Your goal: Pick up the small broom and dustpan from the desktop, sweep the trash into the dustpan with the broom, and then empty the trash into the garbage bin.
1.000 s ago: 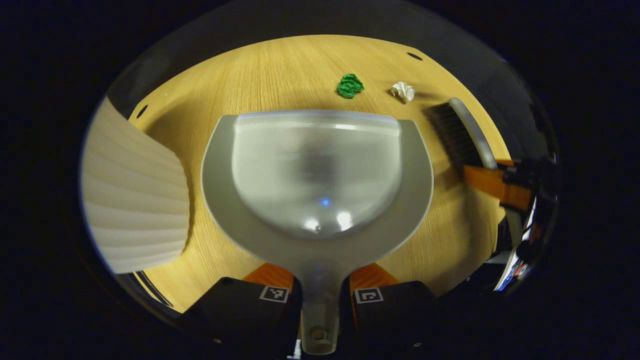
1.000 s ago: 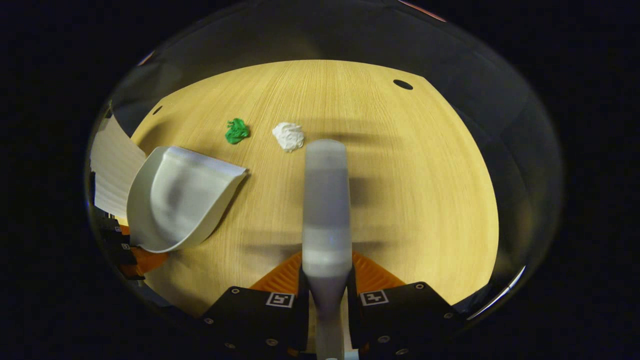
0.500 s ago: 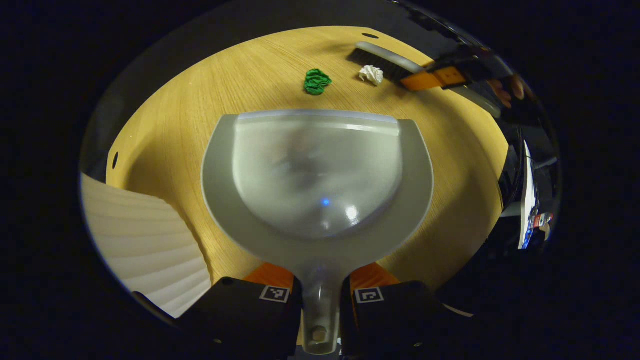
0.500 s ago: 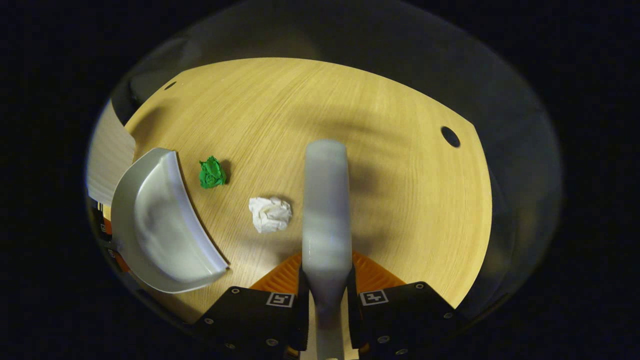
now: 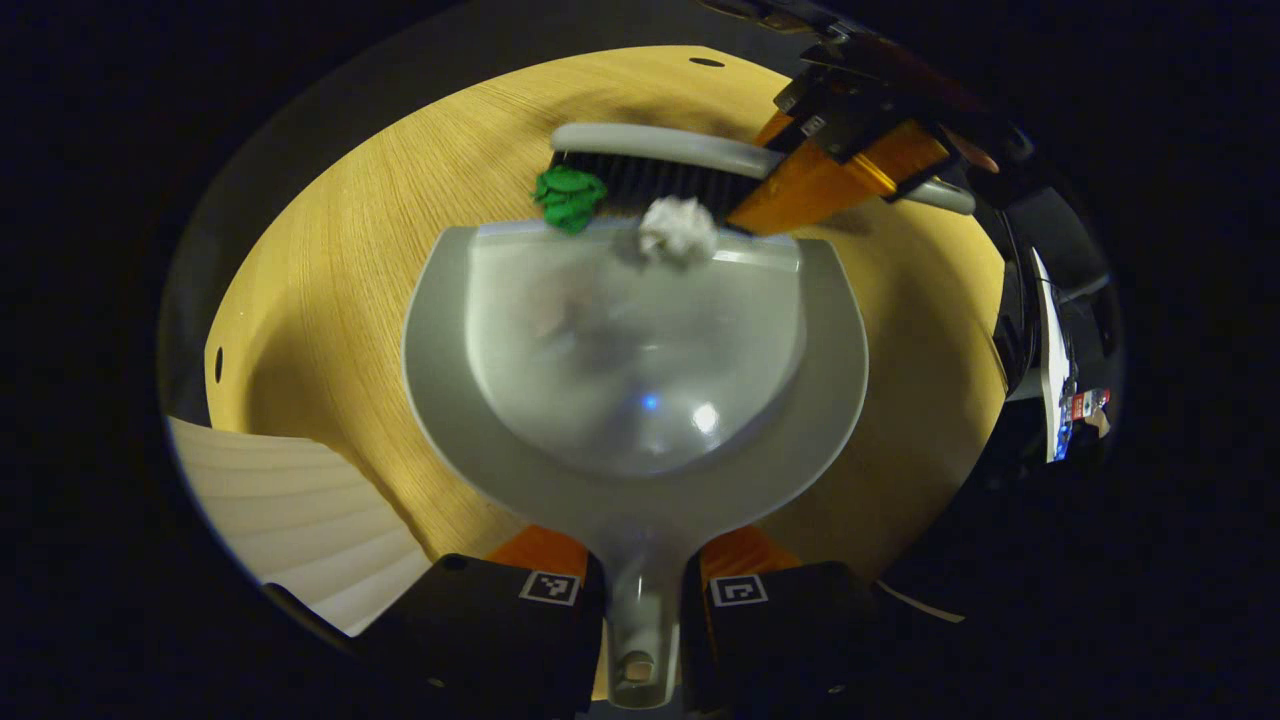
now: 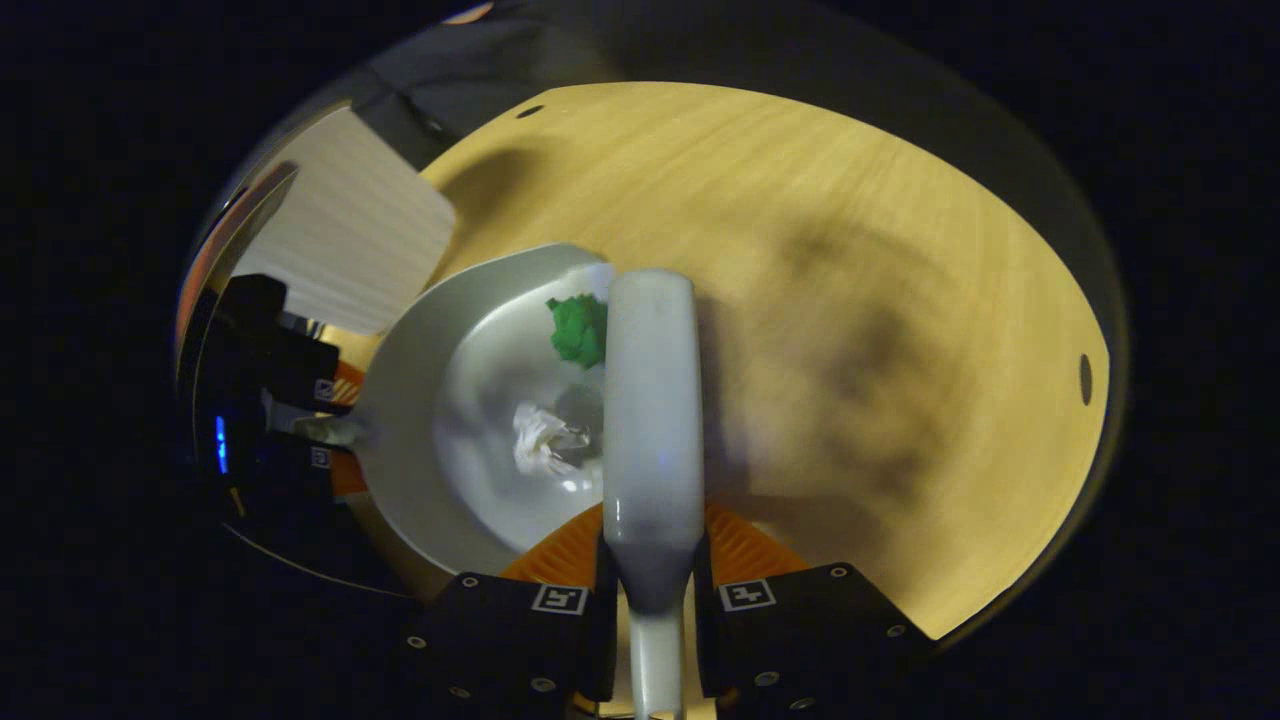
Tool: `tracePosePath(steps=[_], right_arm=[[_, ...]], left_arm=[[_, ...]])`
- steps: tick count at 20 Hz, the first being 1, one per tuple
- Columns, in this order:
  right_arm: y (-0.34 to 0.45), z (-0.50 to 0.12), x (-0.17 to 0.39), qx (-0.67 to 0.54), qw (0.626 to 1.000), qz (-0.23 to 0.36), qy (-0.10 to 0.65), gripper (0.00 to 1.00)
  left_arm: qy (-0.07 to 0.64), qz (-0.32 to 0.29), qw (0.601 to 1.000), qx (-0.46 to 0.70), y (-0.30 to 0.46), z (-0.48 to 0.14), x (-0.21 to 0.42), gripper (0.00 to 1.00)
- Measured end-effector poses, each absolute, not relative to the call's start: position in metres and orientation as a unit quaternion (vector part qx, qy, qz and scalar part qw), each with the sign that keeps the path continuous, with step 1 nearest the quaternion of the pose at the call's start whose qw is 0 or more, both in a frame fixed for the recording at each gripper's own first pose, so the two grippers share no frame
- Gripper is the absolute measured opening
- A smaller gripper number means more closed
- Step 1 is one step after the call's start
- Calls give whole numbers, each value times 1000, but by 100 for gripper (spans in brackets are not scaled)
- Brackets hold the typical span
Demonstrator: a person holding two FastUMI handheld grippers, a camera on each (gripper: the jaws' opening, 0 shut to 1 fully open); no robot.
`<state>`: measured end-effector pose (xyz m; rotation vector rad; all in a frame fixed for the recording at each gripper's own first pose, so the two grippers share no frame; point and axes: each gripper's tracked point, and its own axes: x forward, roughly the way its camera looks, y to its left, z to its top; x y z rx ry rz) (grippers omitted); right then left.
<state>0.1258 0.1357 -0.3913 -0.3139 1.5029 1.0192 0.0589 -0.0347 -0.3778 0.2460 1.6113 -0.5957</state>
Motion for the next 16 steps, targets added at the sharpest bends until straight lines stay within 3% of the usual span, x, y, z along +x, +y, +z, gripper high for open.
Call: tracePosePath(steps=[3, 4, 6, 11, 15, 16], right_arm=[[151, -377, 133, -123, 596, 451, 653, 33], [136, -383, 115, -106, 606, 442, 653, 33], [142, -368, 139, -69, 635, 416, 648, 33], [100, -351, 158, -38, 722, 291, 627, 33], [69, -362, 135, -11, 746, 192, 637, 33], [67, -371, 128, -1, 748, 173, 641, 28]], left_arm=[[713, -251, 649, 91, -35, -379, 58, 33], [714, -243, 652, 79, -38, -380, 59, 33], [716, -221, 660, 57, -47, -384, 60, 33], [720, -163, 674, 6, -70, -375, 65, 33], [721, -111, 684, -19, -89, -367, 86, 33], [721, -99, 685, -31, -96, -370, 72, 33]])
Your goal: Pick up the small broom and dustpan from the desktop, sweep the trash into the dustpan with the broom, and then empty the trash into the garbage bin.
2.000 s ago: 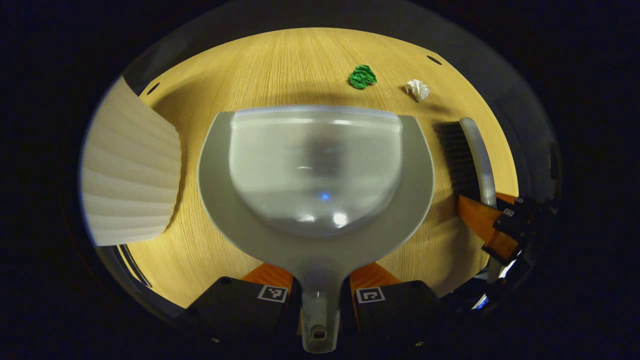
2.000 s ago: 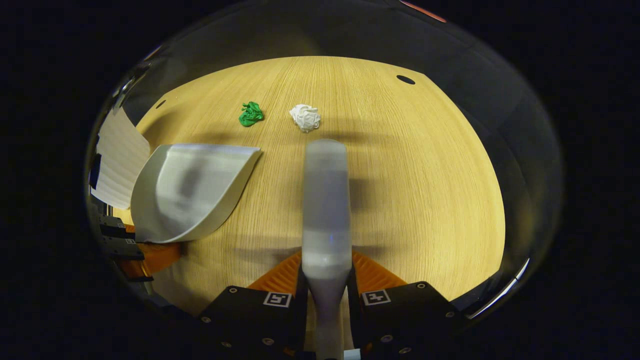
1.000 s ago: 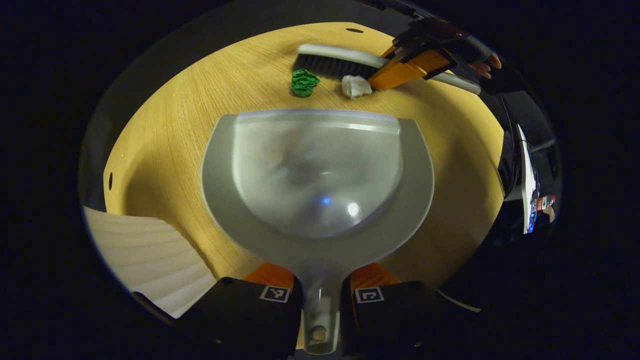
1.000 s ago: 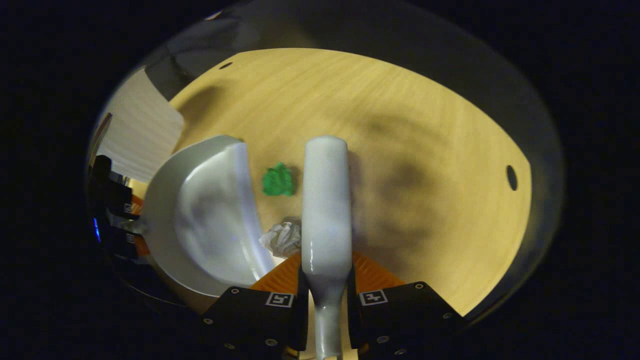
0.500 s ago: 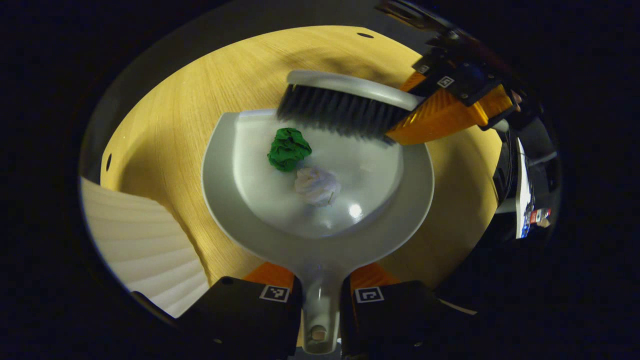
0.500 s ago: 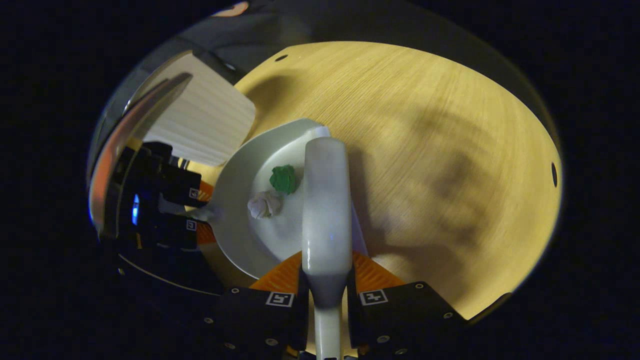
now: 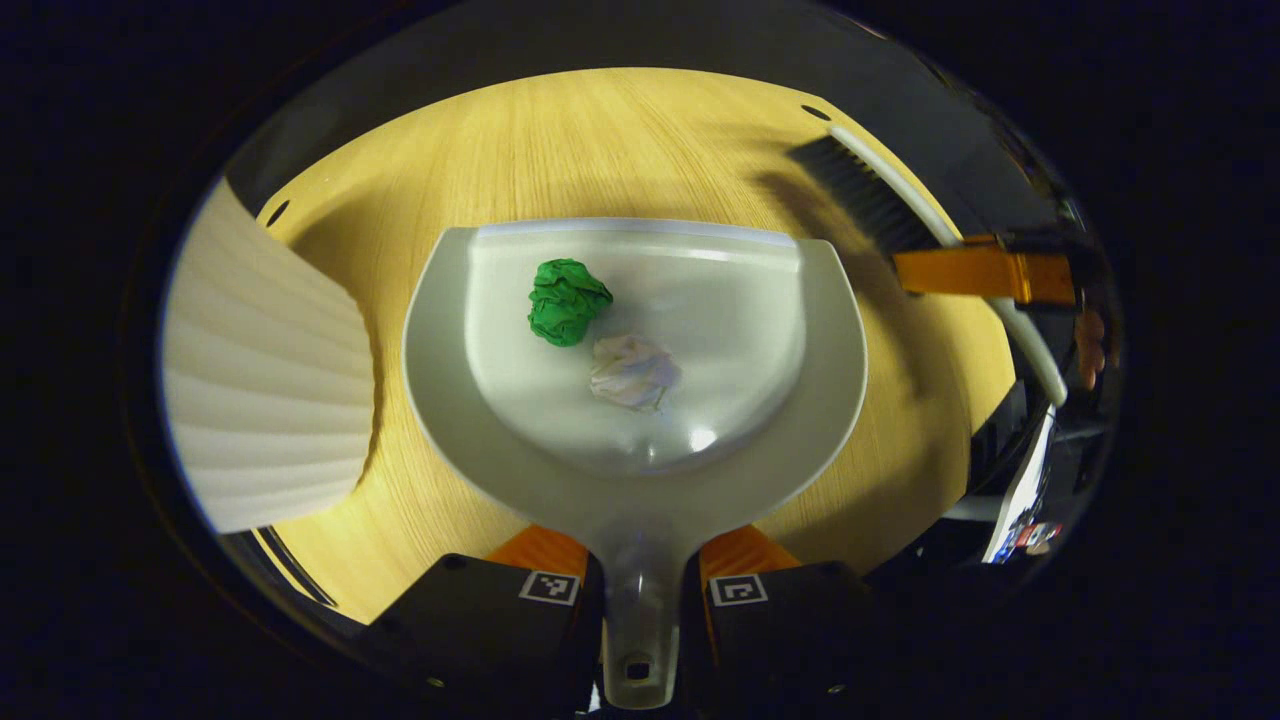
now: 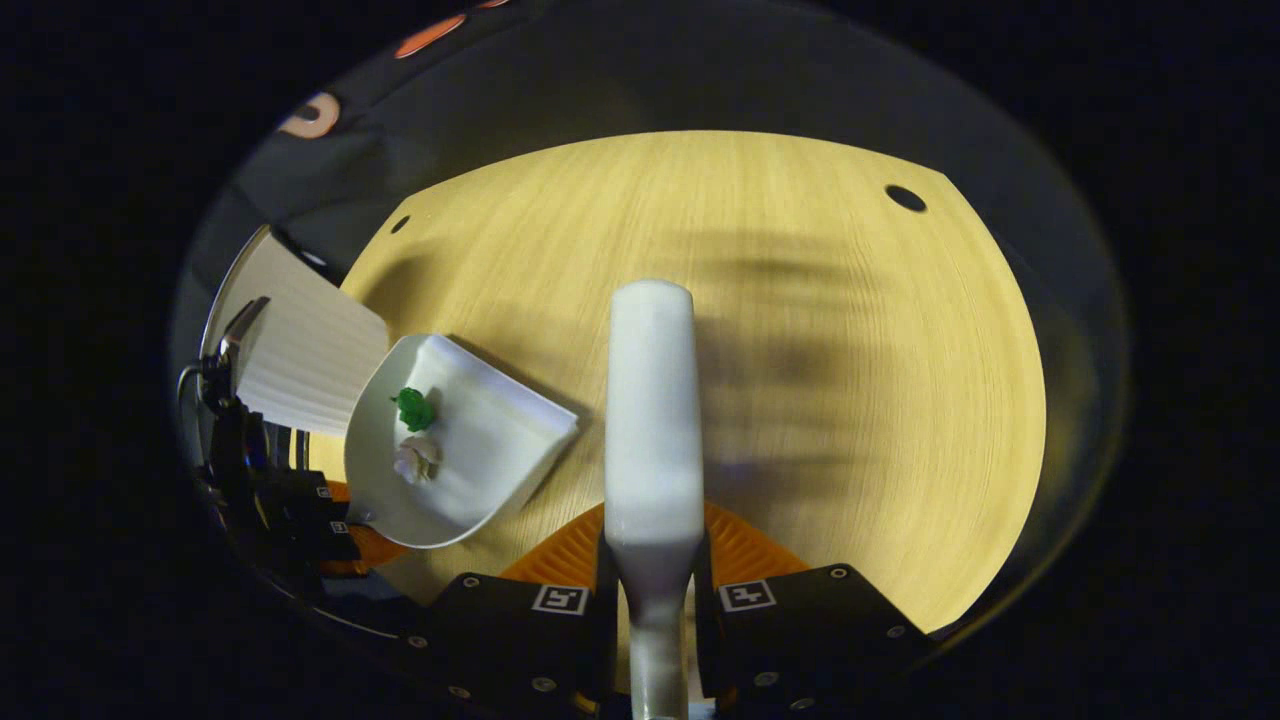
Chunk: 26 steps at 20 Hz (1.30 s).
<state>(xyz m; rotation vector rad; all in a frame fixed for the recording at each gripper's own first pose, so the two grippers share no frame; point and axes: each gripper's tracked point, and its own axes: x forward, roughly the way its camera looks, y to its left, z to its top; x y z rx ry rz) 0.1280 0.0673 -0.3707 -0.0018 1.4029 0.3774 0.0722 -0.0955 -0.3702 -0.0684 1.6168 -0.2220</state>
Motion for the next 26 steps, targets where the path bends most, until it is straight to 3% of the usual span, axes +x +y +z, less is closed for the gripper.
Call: tracePosePath(steps=[1, 4, 9, 10, 11, 13, 14, 15, 16, 17, 18, 19, 20, 21, 26], right_arm=[[66, -376, 121, 4, 744, 159, 649, 33], [65, -395, 107, -1, 744, 112, 658, 33], [98, -410, 86, -21, 747, 109, 655, 34], [105, -410, 84, -20, 749, 109, 653, 45], [109, -411, 84, -19, 750, 111, 652, 35], [103, -407, 83, -15, 754, 118, 646, 37], [91, -403, 81, -14, 757, 120, 642, 29], [87, -401, 81, -14, 759, 121, 639, 40], [88, -402, 83, -13, 761, 122, 637, 32], [86, -403, 82, -11, 762, 124, 636, 43], [88, -402, 83, -10, 762, 128, 635, 47], [88, -401, 84, -11, 763, 129, 633, 49], [87, -399, 84, -11, 765, 129, 630, 41], [87, -398, 85, -10, 767, 129, 628, 52], [90, -396, 83, -4, 770, 136, 623, 71]], left_arm=[[723, -93, 683, -43, -98, -367, 84, 33], [715, -89, 691, -59, -115, -349, 97, 33], [670, -101, 733, -54, -125, -289, 129, 33], [659, -105, 742, -53, -125, -276, 134, 33], [650, -107, 751, -53, -125, -260, 141, 33], [628, -111, 768, -54, -122, -229, 149, 33], [616, -110, 778, -57, -119, -212, 156, 33], [606, -107, 786, -57, -116, -202, 162, 33], [594, -103, 796, -57, -109, -183, 169, 33], [585, -98, 804, -54, -100, -172, 172, 33], [578, -90, 810, -52, -90, -162, 176, 33], [571, -80, 815, -49, -80, -154, 178, 33], [565, -70, 820, -49, -69, -145, 181, 33], [560, -54, 826, -51, -53, -138, 184, 33], [541, 44, 839, -15, 48, -117, 194, 33]])
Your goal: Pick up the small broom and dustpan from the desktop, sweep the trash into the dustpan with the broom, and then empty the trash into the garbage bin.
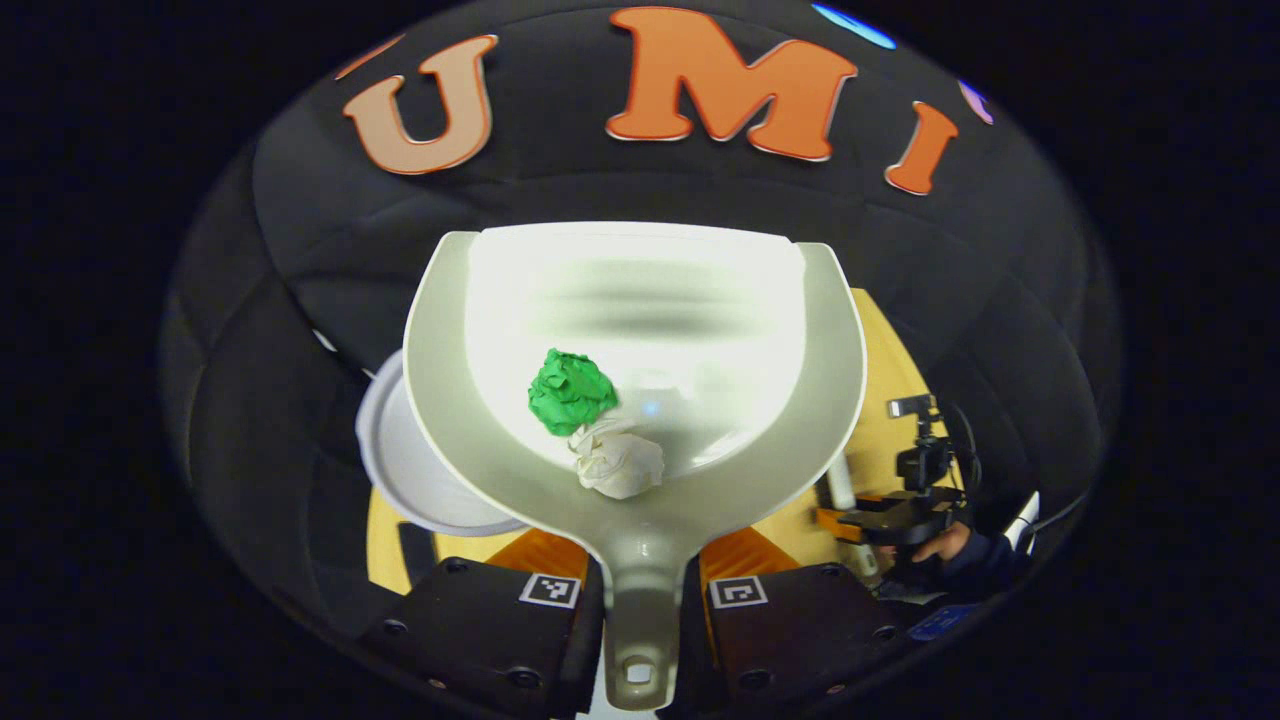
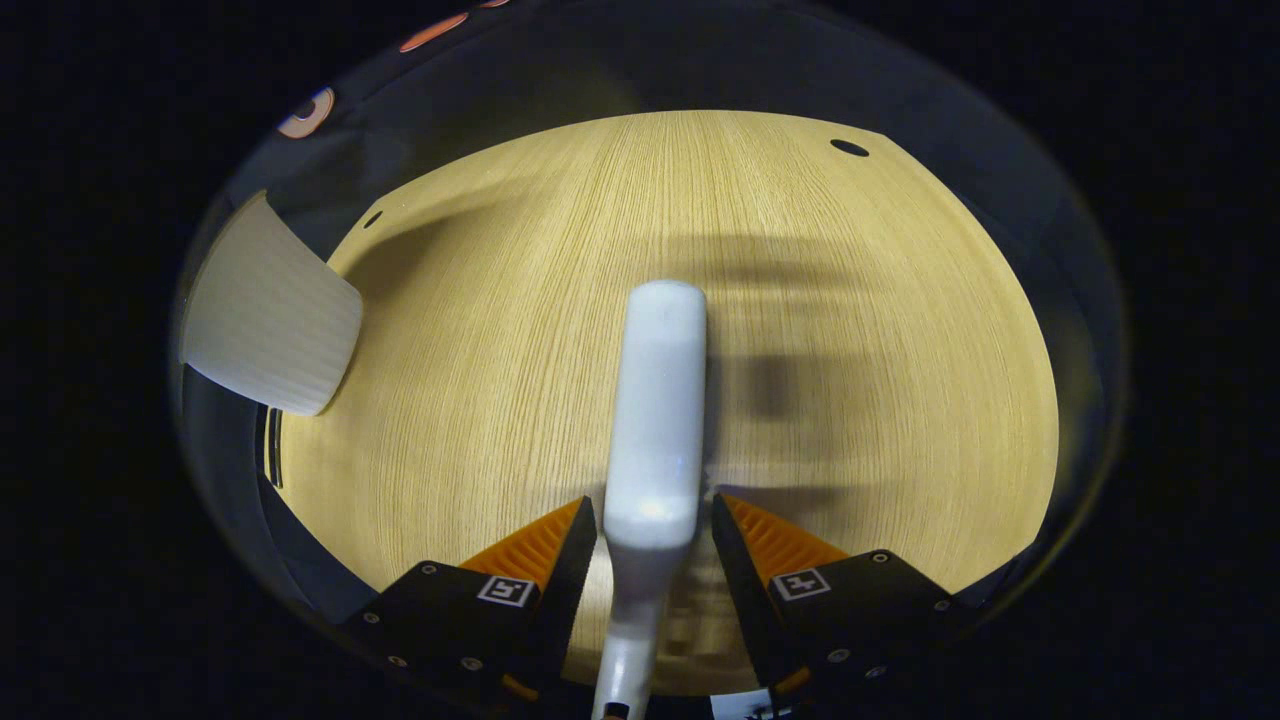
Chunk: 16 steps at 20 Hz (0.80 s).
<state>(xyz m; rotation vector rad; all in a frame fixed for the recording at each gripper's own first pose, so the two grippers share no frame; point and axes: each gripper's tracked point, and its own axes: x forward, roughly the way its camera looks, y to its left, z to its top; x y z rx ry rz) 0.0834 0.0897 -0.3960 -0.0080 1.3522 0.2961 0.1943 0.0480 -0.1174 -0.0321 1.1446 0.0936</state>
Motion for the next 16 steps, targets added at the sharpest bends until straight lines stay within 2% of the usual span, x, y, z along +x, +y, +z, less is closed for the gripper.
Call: tracePosePath(steps=[4, 6, 10, 16], right_arm=[[93, -394, 81, 1, 770, 143, 622, 75], [93, -394, 82, 1, 772, 145, 619, 75], [95, -390, 82, 7, 773, 144, 617, 77], [95, -388, 81, 7, 774, 149, 615, 78]], left_arm=[[561, 106, 820, 38, 117, -126, 190, 33], [580, 120, 802, 70, 127, -135, 181, 33], [609, 132, 759, 189, 156, -138, 176, 33], [612, 113, 704, 342, 168, -132, 174, 33]])
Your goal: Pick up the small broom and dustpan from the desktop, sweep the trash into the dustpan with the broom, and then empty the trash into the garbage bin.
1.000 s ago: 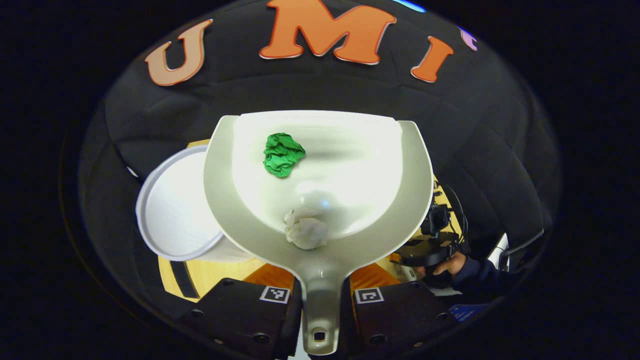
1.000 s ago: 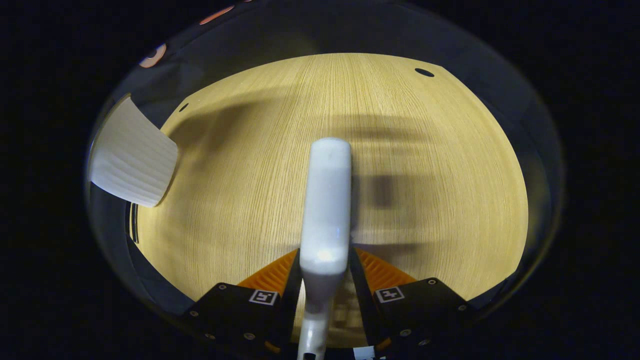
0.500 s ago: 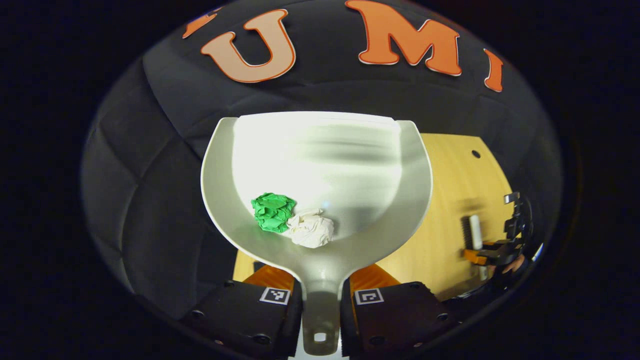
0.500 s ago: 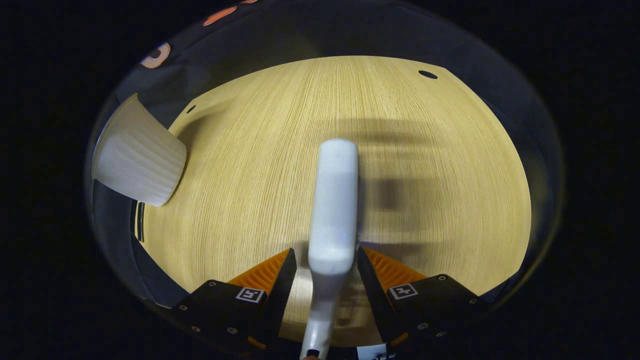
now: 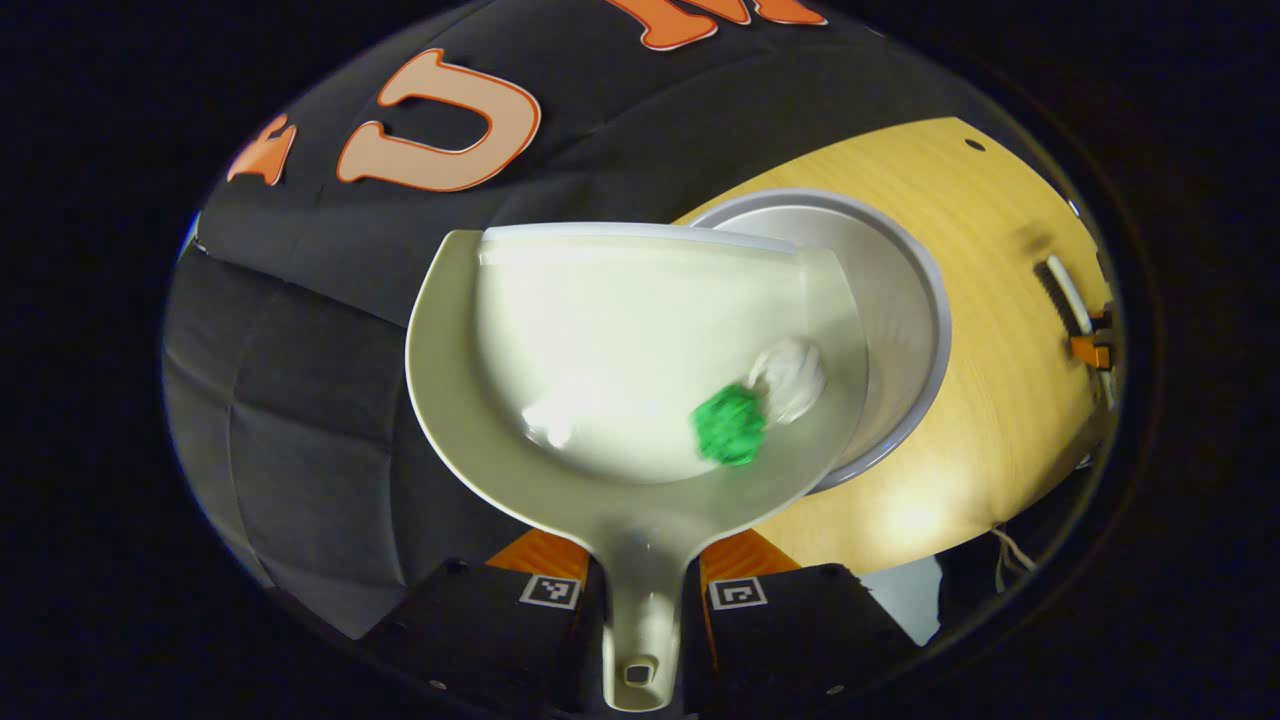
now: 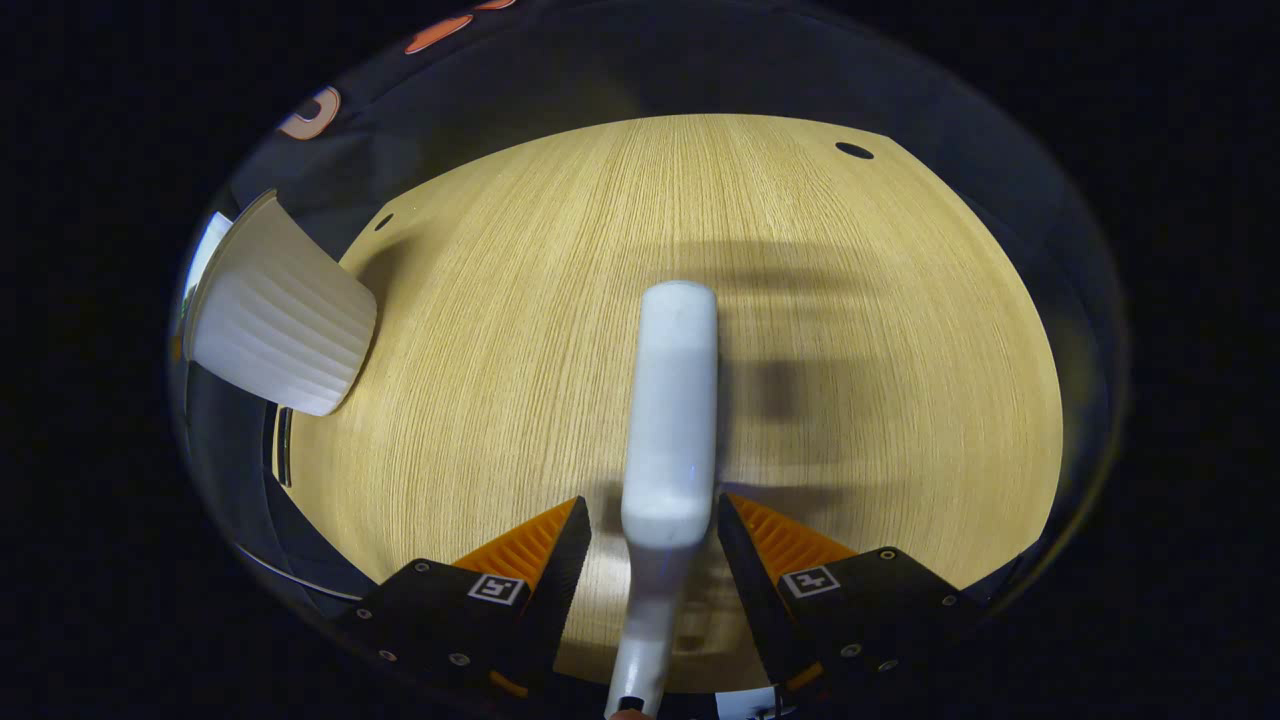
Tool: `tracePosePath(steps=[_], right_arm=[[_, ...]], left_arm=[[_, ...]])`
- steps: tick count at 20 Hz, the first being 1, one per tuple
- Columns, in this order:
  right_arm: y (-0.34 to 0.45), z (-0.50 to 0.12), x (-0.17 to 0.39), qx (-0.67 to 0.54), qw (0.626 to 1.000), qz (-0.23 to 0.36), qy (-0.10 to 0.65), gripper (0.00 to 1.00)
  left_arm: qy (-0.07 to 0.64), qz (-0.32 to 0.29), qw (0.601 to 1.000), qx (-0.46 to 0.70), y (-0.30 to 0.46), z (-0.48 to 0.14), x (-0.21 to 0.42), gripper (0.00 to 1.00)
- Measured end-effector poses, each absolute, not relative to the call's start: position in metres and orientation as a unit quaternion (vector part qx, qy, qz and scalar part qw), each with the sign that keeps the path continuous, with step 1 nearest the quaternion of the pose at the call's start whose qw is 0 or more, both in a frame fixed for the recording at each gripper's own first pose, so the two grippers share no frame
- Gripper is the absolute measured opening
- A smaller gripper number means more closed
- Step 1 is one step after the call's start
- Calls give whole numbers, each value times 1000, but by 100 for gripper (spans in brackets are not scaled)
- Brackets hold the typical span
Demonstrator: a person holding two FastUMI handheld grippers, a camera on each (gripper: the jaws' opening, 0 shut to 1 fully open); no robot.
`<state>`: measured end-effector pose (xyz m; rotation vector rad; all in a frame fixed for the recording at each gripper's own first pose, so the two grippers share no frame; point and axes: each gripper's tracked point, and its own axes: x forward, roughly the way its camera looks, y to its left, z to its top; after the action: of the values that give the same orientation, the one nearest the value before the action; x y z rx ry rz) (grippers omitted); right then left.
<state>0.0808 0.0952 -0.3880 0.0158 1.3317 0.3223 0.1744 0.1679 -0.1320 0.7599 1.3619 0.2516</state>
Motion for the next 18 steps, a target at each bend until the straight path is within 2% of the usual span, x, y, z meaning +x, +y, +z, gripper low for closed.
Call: tracePosePath(steps=[6, 9, 12, 13, 16, 18], right_arm=[[91, -385, 77, 12, 775, 146, 615, 79], [88, -385, 77, 13, 775, 144, 615, 80], [90, -385, 74, 12, 775, 149, 614, 80], [91, -383, 72, 13, 774, 153, 614, 80], [90, -382, 69, 13, 775, 155, 613, 80], [91, -381, 67, 16, 774, 156, 613, 80]], left_arm=[[535, 113, 592, 592, 182, -94, 201, 32], [503, 109, 556, 652, 176, -92, 205, 32], [490, 119, 542, 673, 178, -84, 208, 32], [487, 122, 548, 669, 180, -83, 209, 32], [514, 165, 672, 506, 171, -117, 192, 32], [501, 195, 724, 433, 154, -134, 196, 32]])
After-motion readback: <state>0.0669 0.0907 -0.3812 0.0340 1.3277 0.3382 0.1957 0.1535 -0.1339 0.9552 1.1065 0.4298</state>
